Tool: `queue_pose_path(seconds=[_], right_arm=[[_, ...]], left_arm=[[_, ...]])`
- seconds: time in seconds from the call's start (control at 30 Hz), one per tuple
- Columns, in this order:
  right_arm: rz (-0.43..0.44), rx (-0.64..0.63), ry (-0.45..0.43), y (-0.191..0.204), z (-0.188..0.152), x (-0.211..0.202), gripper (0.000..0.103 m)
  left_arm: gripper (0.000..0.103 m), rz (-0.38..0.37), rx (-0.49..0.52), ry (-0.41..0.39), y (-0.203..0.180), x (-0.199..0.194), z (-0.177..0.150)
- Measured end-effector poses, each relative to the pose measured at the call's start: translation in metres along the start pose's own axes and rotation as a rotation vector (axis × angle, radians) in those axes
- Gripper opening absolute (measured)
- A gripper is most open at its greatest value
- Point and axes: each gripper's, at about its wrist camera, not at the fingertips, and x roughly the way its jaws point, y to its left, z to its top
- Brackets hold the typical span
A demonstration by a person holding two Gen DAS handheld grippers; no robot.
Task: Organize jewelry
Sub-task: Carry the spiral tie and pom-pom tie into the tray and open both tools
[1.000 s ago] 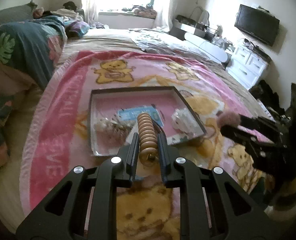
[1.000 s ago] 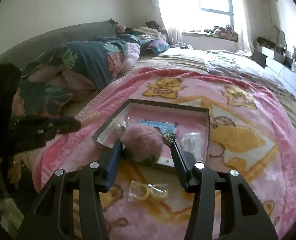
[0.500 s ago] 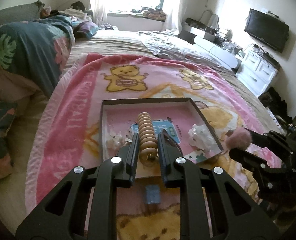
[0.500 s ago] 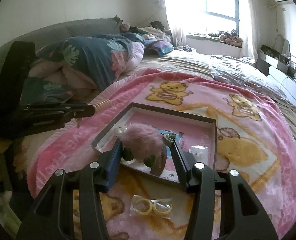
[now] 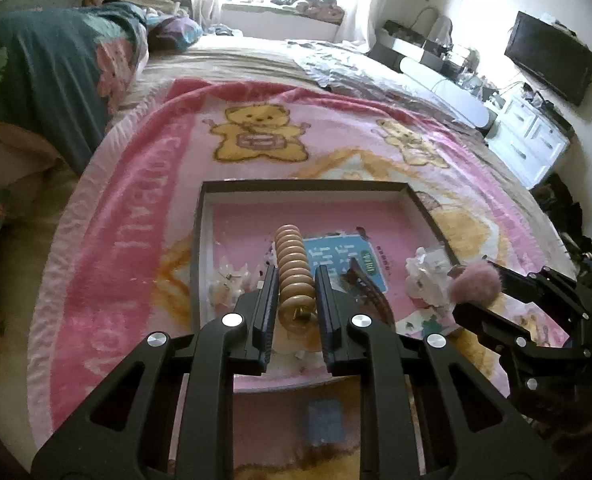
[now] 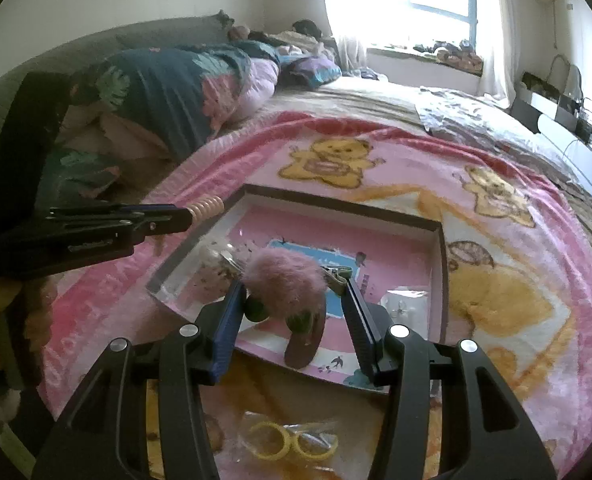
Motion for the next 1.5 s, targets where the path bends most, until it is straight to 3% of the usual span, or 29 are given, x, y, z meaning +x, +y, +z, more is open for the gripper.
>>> queue_pose_path(seconds=[0.53,0.97,1.43,1.5], right_arm=[[-0.033,0.058,0.086,-0.023,-0.013,0.051,0.048],[-0.036,0.101,0.111,-0.035,-0.022,0.057,0.051],[-0.028,0.146,0.059,-0.043,-0.027,0.019,0.073],[-0.029,0.154,0.045,-0.045,-0.027,0.011,0.077]], left_arm=[[0.012,0.049,0.032,0.050,0.006,0.050,-0.003],[0.012,0.029,0.053,0.073,-0.008,0.067,-0.002],[0.012,0.031,0.080,0.056,-0.025,0.058,0.000],[0.017,0.032,0.080,0.052,-0.026,0.054,0.001]])
